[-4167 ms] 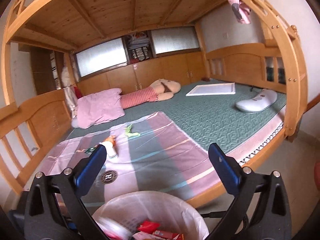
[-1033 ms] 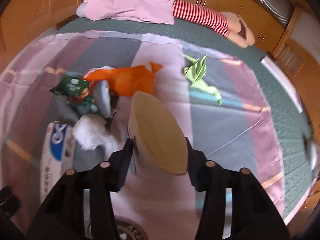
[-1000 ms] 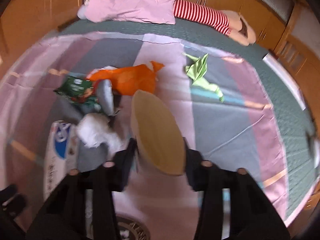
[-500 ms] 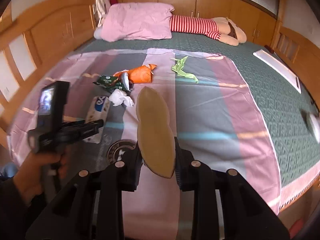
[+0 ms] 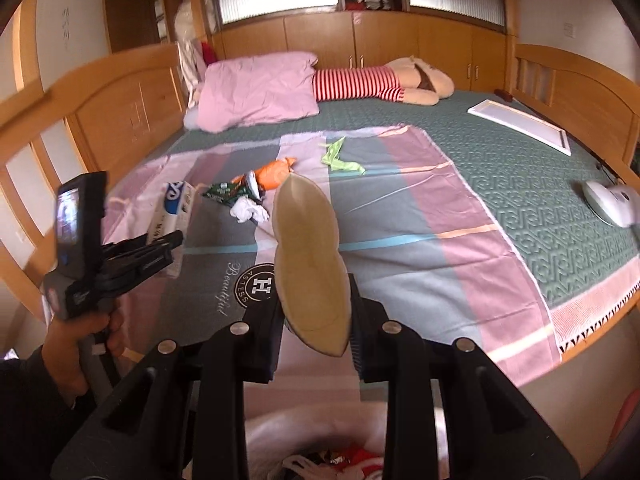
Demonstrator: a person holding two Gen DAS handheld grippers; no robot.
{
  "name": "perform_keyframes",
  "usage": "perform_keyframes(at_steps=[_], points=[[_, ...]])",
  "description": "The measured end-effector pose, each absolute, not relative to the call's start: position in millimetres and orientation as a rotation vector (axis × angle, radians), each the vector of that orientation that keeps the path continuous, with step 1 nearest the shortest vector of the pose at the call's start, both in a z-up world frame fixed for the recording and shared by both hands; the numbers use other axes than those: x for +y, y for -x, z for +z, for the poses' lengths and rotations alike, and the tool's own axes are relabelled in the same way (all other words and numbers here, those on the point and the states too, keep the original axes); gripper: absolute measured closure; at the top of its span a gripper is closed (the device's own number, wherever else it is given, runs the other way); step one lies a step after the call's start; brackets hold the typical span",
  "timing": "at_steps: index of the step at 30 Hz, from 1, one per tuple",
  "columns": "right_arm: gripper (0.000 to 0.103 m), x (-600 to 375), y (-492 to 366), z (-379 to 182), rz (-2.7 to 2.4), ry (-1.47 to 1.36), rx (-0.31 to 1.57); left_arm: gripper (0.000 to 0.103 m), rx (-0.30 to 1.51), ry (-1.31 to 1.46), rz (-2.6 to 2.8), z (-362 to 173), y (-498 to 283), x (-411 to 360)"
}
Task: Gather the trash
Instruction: 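Drop paper cup into the bin with right tool while left drops ointment box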
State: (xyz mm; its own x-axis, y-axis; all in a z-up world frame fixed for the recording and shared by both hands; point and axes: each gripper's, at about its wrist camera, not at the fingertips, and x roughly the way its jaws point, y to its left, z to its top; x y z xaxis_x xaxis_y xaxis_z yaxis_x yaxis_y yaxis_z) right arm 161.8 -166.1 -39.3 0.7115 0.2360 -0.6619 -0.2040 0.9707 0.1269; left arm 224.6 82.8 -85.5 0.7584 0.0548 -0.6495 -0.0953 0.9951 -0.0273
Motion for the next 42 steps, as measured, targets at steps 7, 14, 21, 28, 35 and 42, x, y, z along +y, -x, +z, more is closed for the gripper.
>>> perform_keyframes(at_steps=[7,14,21,28,35,42], points=[[0.074,-184.3,-126.9,-20.0,0.230,-0.083,0.683,0.061,0.552,0.016,0.023,-21.0,-143.5,42.1],[0.074,-188.6,-100.1,-15.1,0.253,-0.070,0.660,0.061,0.576,0.059,-0.020,-20.9,-91.4,23.9],[0.074,-195.6,-86.3,-15.0,0.260,-0.058,0.673,0.061,0.619,0.014,-0.063,-45.0,-58.0,0.7],[0.074,-208.5,-73.2,-16.7,0.245,-0.063,0.700,0.061,0.624,0.008,-0.063,-56.3,-42.8,-5.1],[0.074,-228.7,-64.6,-47.5,0.180,-0.063,0.829,0.061,0.619,0.018,-0.062,-57.1,-37.6,-3.6],[0.074,-222.7,-67.2,-83.4,0.148,-0.016,0.961,0.061,0.619,0.014,-0.068,-58.7,-36.6,-7.3]])
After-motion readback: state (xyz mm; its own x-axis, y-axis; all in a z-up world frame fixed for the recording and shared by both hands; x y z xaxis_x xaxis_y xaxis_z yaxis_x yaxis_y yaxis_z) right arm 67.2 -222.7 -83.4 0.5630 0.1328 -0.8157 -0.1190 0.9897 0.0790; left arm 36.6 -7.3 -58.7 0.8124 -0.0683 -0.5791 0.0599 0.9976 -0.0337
